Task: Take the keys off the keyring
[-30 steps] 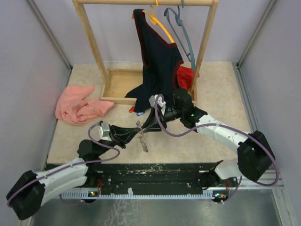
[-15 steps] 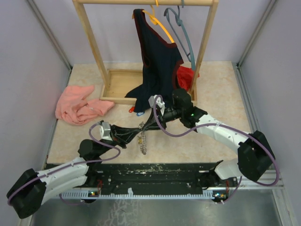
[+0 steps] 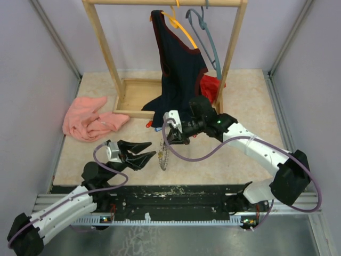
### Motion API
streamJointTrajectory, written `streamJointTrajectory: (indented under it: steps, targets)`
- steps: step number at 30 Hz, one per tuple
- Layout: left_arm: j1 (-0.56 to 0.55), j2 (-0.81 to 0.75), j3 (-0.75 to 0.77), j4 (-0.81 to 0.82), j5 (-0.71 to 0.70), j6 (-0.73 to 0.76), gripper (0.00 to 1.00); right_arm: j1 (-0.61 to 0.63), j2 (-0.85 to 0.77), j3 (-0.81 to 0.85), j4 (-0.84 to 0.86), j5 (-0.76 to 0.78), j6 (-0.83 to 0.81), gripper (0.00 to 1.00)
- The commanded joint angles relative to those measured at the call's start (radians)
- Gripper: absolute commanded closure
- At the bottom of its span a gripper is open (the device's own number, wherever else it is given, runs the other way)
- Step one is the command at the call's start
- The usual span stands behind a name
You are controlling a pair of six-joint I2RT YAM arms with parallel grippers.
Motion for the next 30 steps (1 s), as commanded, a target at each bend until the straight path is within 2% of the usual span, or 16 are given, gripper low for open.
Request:
streamJointTrajectory:
  steps: [1,6,11,17,26,30]
  targets:
    - [0.003,-0.056,0.023,-0.198,0.023,0.084,0.48,0.082,-0.011,0.126,-0.260,0.215,-0.296,1.00]
    - [0.003,0.024,0.014,-0.103,0.097,0.189,0.44,0.198,-0.001,0.170,-0.362,0.464,-0.399,1.00]
    - [0.003,0.128,-0.008,0.037,0.185,0.302,0.42,0.228,-0.015,0.184,-0.398,0.579,-0.427,1.00]
    - [0.002,0.218,-0.015,0.177,0.215,0.320,0.45,0.246,-0.026,0.182,-0.407,0.641,-0.433,1.00]
    - [-0.001,0.402,0.033,0.296,0.245,0.310,0.62,0.254,-0.024,0.195,-0.406,0.652,-0.413,1.00]
    - [-0.003,0.466,0.046,0.354,0.242,0.300,0.64,0.257,-0.022,0.193,-0.405,0.650,-0.413,1.00]
